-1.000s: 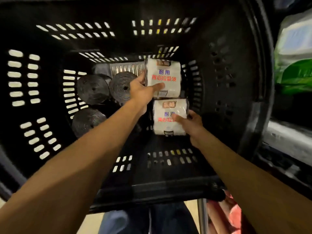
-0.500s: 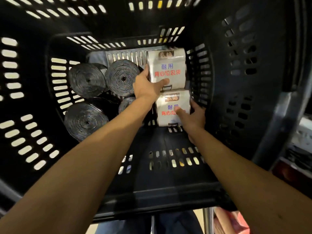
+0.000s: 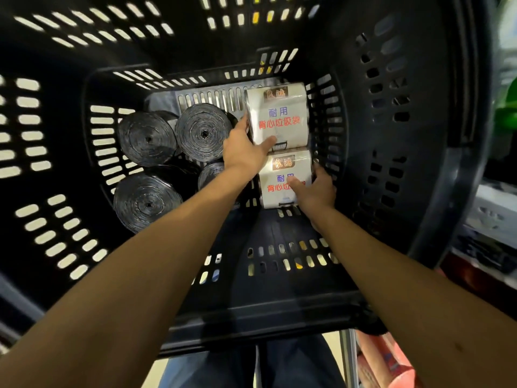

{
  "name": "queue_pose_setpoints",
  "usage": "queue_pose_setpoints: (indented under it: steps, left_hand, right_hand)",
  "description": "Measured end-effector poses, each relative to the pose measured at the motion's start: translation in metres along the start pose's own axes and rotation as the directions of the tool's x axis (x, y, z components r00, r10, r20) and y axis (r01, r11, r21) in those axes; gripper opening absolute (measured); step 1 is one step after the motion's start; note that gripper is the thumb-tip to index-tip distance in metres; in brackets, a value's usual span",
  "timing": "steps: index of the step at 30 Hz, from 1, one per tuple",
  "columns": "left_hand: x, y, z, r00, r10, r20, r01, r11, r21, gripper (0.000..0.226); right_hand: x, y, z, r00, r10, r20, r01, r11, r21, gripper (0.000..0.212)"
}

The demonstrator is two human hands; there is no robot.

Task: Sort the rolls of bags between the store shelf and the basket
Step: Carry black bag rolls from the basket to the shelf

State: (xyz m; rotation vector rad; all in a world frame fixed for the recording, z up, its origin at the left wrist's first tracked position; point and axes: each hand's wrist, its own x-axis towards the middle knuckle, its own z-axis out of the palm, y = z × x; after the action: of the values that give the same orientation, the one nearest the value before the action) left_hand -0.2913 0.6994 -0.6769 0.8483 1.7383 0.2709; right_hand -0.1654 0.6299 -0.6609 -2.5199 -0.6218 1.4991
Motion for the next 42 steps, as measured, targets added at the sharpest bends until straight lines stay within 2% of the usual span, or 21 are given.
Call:
queue_pose_setpoints:
  steps: [3,6,9,13,18,24,27,31,34,38,42]
  left_hand:
    - [-0.025,0.012,-0.02,0.997,0.078,0.006,-0.078,0.987,0.142,0.057]
    - [-0.062,0.029,-0.053,0.984,0.152,0.09,-0.171,0.947,0.272,0.054]
    - [-0.1,0.052,-0.09,0.977,0.143,0.16,-0.203,0.862,0.465,0.055]
    - [-0.153,0.086,-0.14,0.979,0.129,0.161,-0.203,0.739,0.643,0.05]
    - [-0.231,0.141,-0.192,0.961,0.23,0.155,-0.269,0.638,0.722,0.057]
    - [-0.333,0.197,-0.234,0.91,0.399,0.112,-0.353,0.603,0.716,0.059]
    - [-0.378,0.208,-0.249,0.884,0.445,0.147,-0.411,0.586,0.698,0.059]
    - [-0.423,0.216,-0.262,0.843,0.5,0.197,-0.495,0.58,0.646,0.057]
    - [-0.452,0.221,-0.264,0.767,0.554,0.322,-0.609,0.474,0.636,0.059]
    - [-0.5,0.227,-0.257,0.608,0.635,0.476,-0.757,0.284,0.589,0.058]
    - [-0.544,0.229,-0.23,0.451,0.628,0.635,-0.859,0.113,0.499,0.058]
  right_hand:
    - [-0.014,-0.015,-0.011,0.999,-0.049,0.001,0.049,0.999,-0.022,0.059]
    - [-0.04,-0.038,-0.029,0.992,-0.126,0.03,0.129,0.983,-0.129,0.053]
    - [-0.077,-0.065,-0.054,0.969,-0.226,0.095,0.244,0.926,-0.288,0.051]
    - [-0.138,-0.104,-0.094,0.91,-0.389,0.144,0.414,0.832,-0.37,0.046]
    - [-0.227,-0.141,-0.139,0.829,-0.531,0.175,0.553,0.73,-0.402,0.047]
    - [-0.333,-0.158,-0.182,0.729,-0.674,0.122,0.665,0.654,-0.361,0.051]
    - [-0.382,-0.158,-0.195,0.734,-0.673,0.09,0.648,0.655,-0.389,0.055]
    - [-0.445,-0.137,-0.209,0.721,-0.692,-0.028,0.649,0.689,-0.324,0.058]
    - [-0.486,-0.11,-0.214,0.732,-0.666,-0.144,0.608,0.734,-0.302,0.058]
    - [-0.542,-0.071,-0.217,0.726,-0.605,-0.328,0.557,0.796,-0.237,0.057]
    - [-0.587,-0.019,-0.227,0.684,-0.503,-0.528,0.501,0.85,-0.161,0.052]
